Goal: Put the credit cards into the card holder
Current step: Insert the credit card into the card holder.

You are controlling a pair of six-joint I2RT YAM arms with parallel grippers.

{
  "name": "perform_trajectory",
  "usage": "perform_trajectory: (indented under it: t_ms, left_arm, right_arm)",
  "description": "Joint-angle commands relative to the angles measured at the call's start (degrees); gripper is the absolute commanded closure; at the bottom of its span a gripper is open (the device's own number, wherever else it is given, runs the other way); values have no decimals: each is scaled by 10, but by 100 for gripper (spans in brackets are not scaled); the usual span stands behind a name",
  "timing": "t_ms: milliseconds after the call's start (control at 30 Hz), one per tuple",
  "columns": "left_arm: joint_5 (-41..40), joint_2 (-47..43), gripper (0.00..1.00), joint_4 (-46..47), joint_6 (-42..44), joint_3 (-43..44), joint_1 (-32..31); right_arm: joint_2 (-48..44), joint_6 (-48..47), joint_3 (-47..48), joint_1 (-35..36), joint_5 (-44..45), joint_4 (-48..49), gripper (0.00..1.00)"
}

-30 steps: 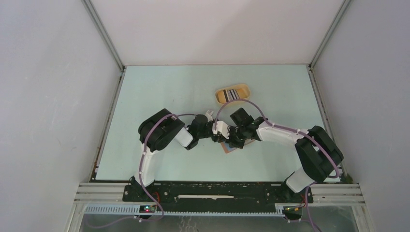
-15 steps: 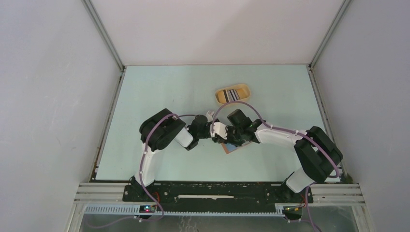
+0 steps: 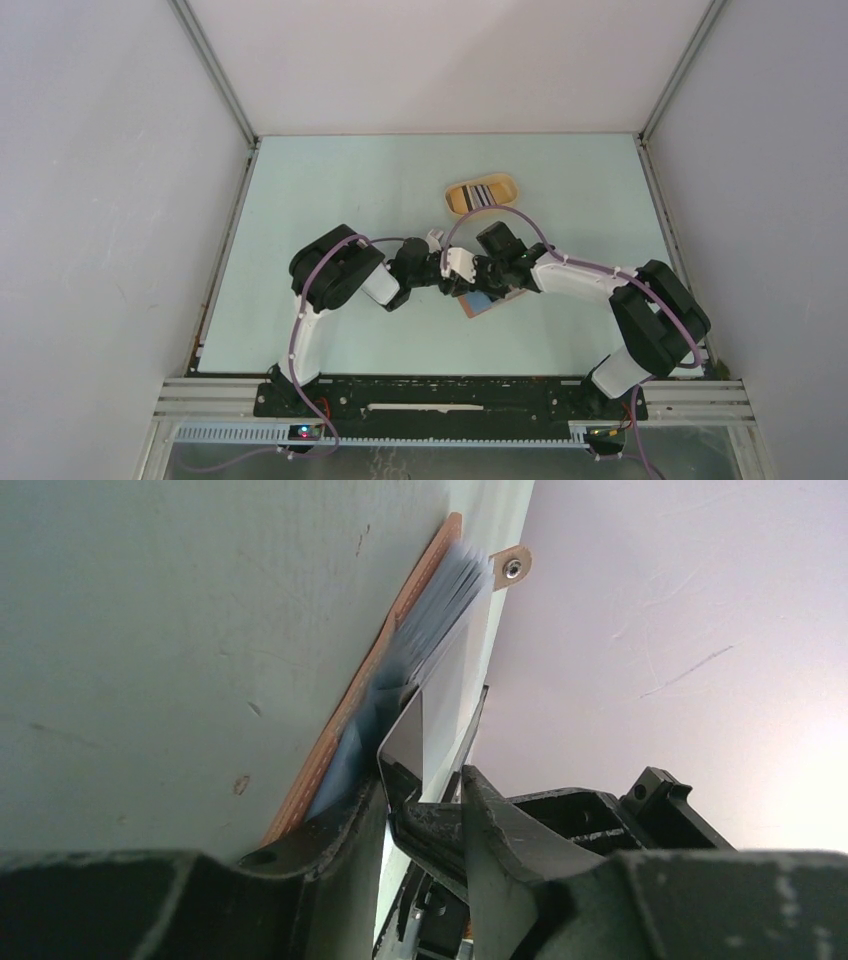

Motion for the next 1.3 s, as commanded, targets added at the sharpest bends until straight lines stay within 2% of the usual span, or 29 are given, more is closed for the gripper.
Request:
perform_trajectory:
  t_ms: [0,433,667,833,967,1267]
  left_arm:
    - [8,12,61,-7,5,1,0]
    - [8,14,60,-6,2,0,-1]
    - [8,14,60,-2,2,1,-1]
    - [5,13,60,12,-3,-6,0]
    - [3,13,60,28,-8,-12,3]
    - [1,15,60,48,-14,-17,3]
  right_arm:
    - [-11,0,-2,-14,21,16,100]
    - [-22,15,-2,-60,36,26,100]
    - [-42,26,12,-66,-77,-36,99]
    - [-30,22,15,-44,-85,-47,98]
    - [-21,30,16,-23,-72,-38,98]
    - [18,41,16,11,26,0,97]
